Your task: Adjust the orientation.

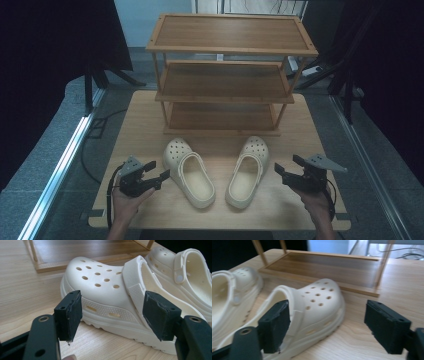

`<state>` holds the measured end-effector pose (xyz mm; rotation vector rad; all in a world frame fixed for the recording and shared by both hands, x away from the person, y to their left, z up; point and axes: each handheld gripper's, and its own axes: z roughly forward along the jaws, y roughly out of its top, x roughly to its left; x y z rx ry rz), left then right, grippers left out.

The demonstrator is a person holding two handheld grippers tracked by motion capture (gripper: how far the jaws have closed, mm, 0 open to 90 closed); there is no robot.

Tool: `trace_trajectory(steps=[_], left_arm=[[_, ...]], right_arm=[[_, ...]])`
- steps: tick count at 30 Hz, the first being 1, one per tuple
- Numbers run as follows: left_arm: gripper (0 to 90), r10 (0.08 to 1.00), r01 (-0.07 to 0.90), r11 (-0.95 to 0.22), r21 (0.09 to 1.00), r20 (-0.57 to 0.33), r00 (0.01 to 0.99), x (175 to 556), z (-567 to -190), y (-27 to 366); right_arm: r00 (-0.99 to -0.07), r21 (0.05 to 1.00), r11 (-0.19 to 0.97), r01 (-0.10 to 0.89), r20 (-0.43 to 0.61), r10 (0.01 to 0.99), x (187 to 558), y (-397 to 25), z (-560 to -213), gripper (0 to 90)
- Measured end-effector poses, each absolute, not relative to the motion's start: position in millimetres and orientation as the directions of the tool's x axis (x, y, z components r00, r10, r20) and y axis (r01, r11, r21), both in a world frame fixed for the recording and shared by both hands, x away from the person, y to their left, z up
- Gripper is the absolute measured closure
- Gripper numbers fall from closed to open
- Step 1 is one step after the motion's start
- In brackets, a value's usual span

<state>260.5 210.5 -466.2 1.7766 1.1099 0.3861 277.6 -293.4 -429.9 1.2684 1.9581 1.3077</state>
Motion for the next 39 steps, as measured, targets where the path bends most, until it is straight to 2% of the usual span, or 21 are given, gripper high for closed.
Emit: trace_trajectory(steps=[2,3,4,5,6,7,11,12,13,14,16,20,26,34,39], left_arm=[[32.5,0.820,0.513,-0.112,0.851,-0.212,0.531,259.8,-465.8,210.8],[32.5,0.820,0.512,-0.112,0.852,-0.212,0.532,259.4,-465.2,210.8],[32.5,0.821,0.509,-0.111,0.853,-0.210,0.531,258.6,-463.3,210.1],[32.4,0.821,0.509,-0.111,0.853,-0.210,0.531,258.6,-463.3,210.1],[32.3,0.819,0.510,-0.111,0.853,-0.212,0.533,258.1,-461.6,209.3],[32.3,0.819,0.510,-0.111,0.853,-0.212,0.533,258.1,-461.6,209.3],[32.2,0.813,0.505,-0.119,0.855,-0.209,0.544,253.1,-457.3,209.1],[32.0,0.813,0.509,-0.116,0.853,-0.214,0.542,250.2,-457.2,210.7],[31.9,0.813,0.509,-0.116,0.853,-0.214,0.542,250.2,-457.2,210.7],[31.9,0.815,0.517,-0.107,0.850,-0.223,0.535,249.1,-456.0,211.5],[32.0,0.815,0.516,-0.103,0.851,-0.225,0.534,248.9,-454.4,211.4],[31.9,0.813,0.507,-0.110,0.855,-0.216,0.541,247.7,-449.4,209.8],[32.0,0.812,0.512,-0.111,0.852,-0.219,0.541,247.0,-450.7,208.4],[32.0,0.804,0.515,-0.116,0.849,-0.224,0.551,246.4,-451.3,207.6],[32.1,0.802,0.514,-0.120,0.850,-0.222,0.555,245.9,-451.3,205.6]], right_arm=[[-0.474,0.890,0.125,0.439,0.111,0.874,277.6,-292.0,-429.2,22.8],[-0.480,0.887,0.137,0.441,0.105,0.871,277.2,-290.3,-428.6,25.1],[-0.486,0.884,0.147,0.444,0.099,0.868,275.7,-289.7,-428.0,31.9],[-0.486,0.884,0.147,0.444,0.099,0.868,275.7,-289.7,-428.0,31.9],[-0.491,0.885,0.149,0.442,0.100,0.865,274.0,-290.8,-426.4,37.6],[-0.491,0.885,0.149,0.442,0.100,0.865,274.0,-290.8,-426.4,37.6],[-0.532,0.889,0.165,0.427,0.100,0.841,271.9,-288.4,-418.6,53.1],[-0.558,0.892,0.184,0.413,0.088,0.825,270.1,-281.4,-413.8,61.7],[-0.558,0.892,0.184,0.413,0.088,0.825,270.1,-281.4,-413.8,61.7],[-0.578,0.895,0.194,0.401,0.083,0.812,268.4,-272.0,-411.0,68.6],[-0.585,0.896,0.196,0.399,0.084,0.807,268.0,-268.1,-410.8,70.9],[-0.638,0.886,0.229,0.404,0.093,0.765,265.8,-245.7,-413.7,84.5],[-0.723,0.857,0.344,0.383,0.047,0.690,262.3,-196.1,-428.1,89.7],[-0.764,0.805,0.437,0.401,0.030,0.645,258.7,-147.5,-449.7,89.9],[-0.775,0.779,0.477,0.406,0.017,0.631,258.0,-131.0,-461.4,89.7]])
